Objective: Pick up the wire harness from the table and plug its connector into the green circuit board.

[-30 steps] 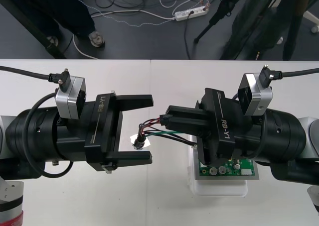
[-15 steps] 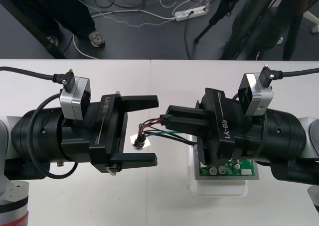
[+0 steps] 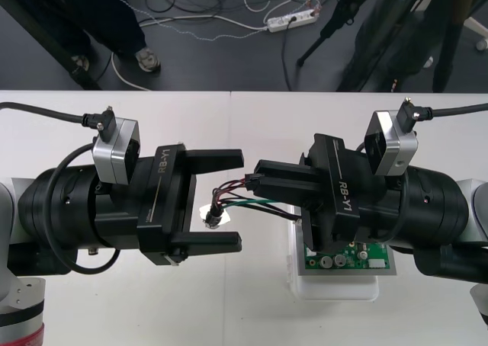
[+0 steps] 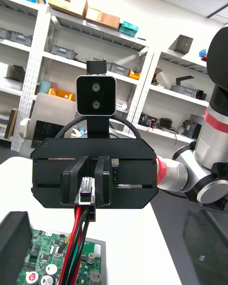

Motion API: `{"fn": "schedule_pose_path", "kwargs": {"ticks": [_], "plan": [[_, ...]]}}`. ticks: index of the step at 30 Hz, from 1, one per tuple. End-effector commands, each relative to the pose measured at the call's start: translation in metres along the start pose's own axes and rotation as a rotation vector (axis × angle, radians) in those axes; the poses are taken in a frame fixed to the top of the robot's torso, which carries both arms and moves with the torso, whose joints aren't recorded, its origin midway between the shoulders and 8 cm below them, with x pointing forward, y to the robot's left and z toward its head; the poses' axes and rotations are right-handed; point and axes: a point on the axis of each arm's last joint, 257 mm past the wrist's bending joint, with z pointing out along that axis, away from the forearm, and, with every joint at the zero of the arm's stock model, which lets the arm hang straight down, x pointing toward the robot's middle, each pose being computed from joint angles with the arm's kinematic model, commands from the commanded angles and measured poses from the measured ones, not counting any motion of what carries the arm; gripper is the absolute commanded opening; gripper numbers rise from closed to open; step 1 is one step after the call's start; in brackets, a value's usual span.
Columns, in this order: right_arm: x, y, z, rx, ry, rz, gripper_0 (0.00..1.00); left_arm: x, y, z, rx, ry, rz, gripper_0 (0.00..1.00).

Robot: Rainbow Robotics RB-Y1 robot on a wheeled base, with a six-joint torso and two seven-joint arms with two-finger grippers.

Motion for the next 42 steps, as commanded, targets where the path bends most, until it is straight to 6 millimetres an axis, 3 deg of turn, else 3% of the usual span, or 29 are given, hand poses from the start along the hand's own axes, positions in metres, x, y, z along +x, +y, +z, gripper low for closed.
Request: {"fn": "schedule_pose_path", "kwargs": {"ticks": [1, 10, 22, 26, 28, 42], "plan": [[-0.0087, 0.0083, -0.0006, -0.010, -0.011, -0.054, 0.00, 0.0007, -0.0087, 0.0107, 0.025, -0.021, 0.025, 0.75], [-0.0093, 0.0084, -0.0004, -0.010, -0.014, -0.053, 0.00, -0.0006, -0.0098, 0.0145, 0.033, -0.027, 0.025, 0.66], [-0.0091, 0.0093, -0.0001, -0.012, -0.014, -0.052, 0.00, -0.0017, -0.0099, 0.0152, 0.035, -0.029, 0.027, 0.62], [-0.0093, 0.0084, -0.0004, -0.010, -0.014, -0.053, 0.00, -0.0018, -0.0101, 0.0150, 0.035, -0.031, 0.026, 0.56], [-0.0093, 0.0084, -0.0004, -0.010, -0.014, -0.053, 0.00, -0.0022, -0.0101, 0.0156, 0.036, -0.031, 0.028, 0.47], [-0.0103, 0.0088, -0.0004, -0.012, -0.018, -0.049, 0.00, -0.0043, -0.0103, 0.0155, 0.037, -0.040, 0.030, 0.36]]}}
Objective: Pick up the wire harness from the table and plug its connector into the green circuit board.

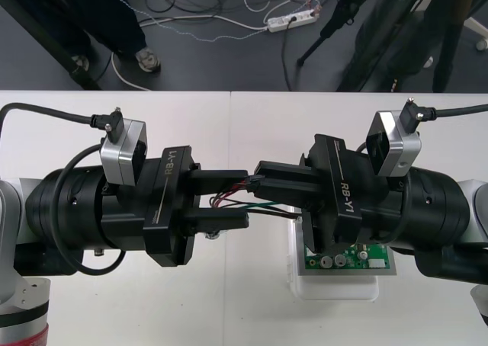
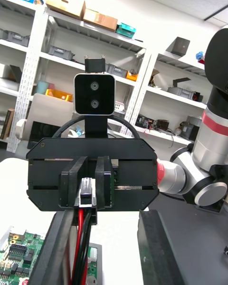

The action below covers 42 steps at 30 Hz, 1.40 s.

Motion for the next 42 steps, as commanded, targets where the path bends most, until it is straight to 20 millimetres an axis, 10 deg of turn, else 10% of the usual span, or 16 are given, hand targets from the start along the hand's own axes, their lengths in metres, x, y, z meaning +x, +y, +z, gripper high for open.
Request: {"fn": "schedule_pose_path", "kwargs": {"ticks": [1, 11, 29, 33, 38, 42], "plan": [[-0.0074, 0.0065, -0.0002, -0.007, -0.009, -0.053, 0.00, -0.0057, -0.0079, 0.0095, 0.024, -0.034, 0.043, 0.35], [-0.0084, 0.0060, -0.0026, -0.002, -0.013, -0.048, 0.00, -0.0060, -0.0081, 0.0091, 0.025, -0.035, 0.049, 0.06], [-0.0090, 0.0070, -0.0043, -0.001, -0.019, -0.042, 0.00, -0.0064, -0.0070, 0.0082, 0.020, -0.037, 0.061, 0.00], [-0.0083, 0.0062, -0.0056, 0.002, -0.014, -0.036, 0.69, -0.0062, -0.0067, 0.0077, 0.018, -0.037, 0.063, 0.00], [-0.0083, 0.0060, -0.0063, 0.002, -0.012, -0.037, 1.00, -0.0063, -0.0064, 0.0073, 0.017, -0.037, 0.064, 0.00], [-0.0081, 0.0052, -0.0071, 0.005, -0.009, -0.036, 1.00, -0.0064, -0.0060, 0.0069, 0.015, -0.037, 0.067, 0.00]]}}
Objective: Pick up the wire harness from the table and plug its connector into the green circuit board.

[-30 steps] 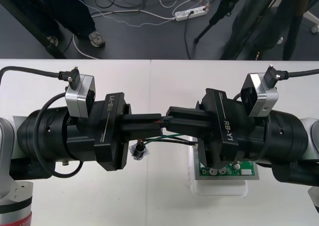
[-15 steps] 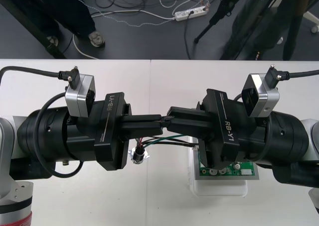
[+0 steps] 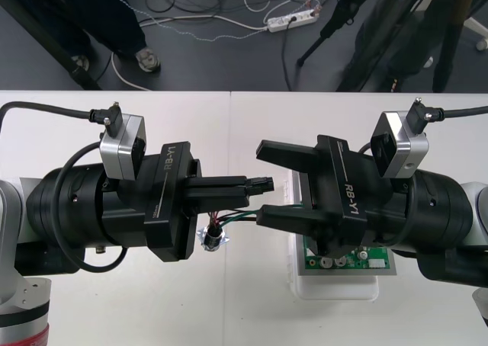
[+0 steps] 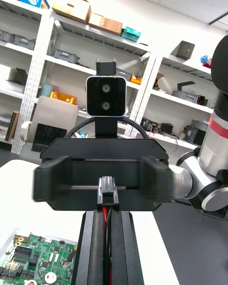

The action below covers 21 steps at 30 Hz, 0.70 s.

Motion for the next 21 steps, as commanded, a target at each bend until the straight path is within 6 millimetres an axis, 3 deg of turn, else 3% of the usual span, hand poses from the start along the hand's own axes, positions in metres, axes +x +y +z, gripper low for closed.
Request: {"fn": "schedule_pose_path", "kwargs": {"ticks": [1, 21], "plan": [[-0.003, 0.001, -0.007, 0.008, 0.011, -0.047, 1.00, -0.003, -0.013, 0.007, 0.040, -0.022, 0.069, 0.00], [0.003, -0.001, -0.016, 0.007, 0.046, -0.047, 1.00, -0.003, -0.002, -0.009, -0.006, 0.003, 0.142, 0.00]]}}
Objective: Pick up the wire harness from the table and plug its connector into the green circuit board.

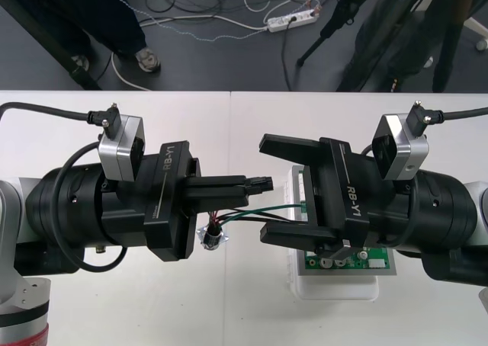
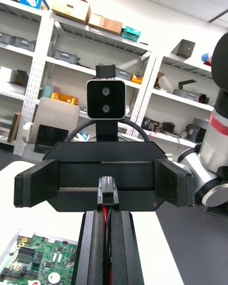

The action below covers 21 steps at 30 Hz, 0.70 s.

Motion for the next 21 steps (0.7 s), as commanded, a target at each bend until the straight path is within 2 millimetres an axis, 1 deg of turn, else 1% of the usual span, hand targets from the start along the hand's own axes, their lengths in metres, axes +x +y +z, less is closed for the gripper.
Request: {"fn": "schedule_pose_path", "kwargs": {"ticks": [1, 7, 10, 11, 14, 18, 19, 20, 21], "plan": [[-0.002, 0.000, -0.011, 0.008, 0.019, -0.046, 1.00, -0.003, -0.002, -0.009, -0.005, 0.004, 0.113, 0.00], [0.006, -0.001, -0.017, 0.006, 0.064, -0.044, 1.00, 0.002, 0.003, -0.023, -0.012, 0.022, 0.103, 0.00], [0.015, -0.002, -0.025, 0.007, 0.120, -0.048, 1.00, 0.012, 0.006, -0.033, 0.007, 0.022, 0.070, 0.00], [0.019, -0.002, -0.029, 0.009, 0.147, -0.054, 1.00, 0.015, 0.008, -0.037, 0.012, 0.029, 0.083, 0.00], [0.035, -0.008, -0.045, 0.019, 0.248, -0.080, 1.00, 0.024, 0.013, -0.049, 0.017, 0.047, 0.104, 0.00], [0.053, -0.012, -0.063, 0.025, 0.363, -0.107, 1.00, 0.034, 0.018, -0.061, 0.019, 0.064, 0.111, 0.00], [0.063, -0.015, -0.075, 0.026, 0.434, -0.113, 1.00, 0.039, 0.023, -0.066, 0.013, 0.075, 0.117, 0.00], [0.063, -0.015, -0.075, 0.026, 0.434, -0.113, 1.00, 0.039, 0.023, -0.066, 0.013, 0.075, 0.117, 0.00], [0.073, -0.016, -0.089, 0.027, 0.507, -0.105, 1.00, 0.043, 0.027, -0.073, 0.007, 0.084, 0.120, 0.00]]}}
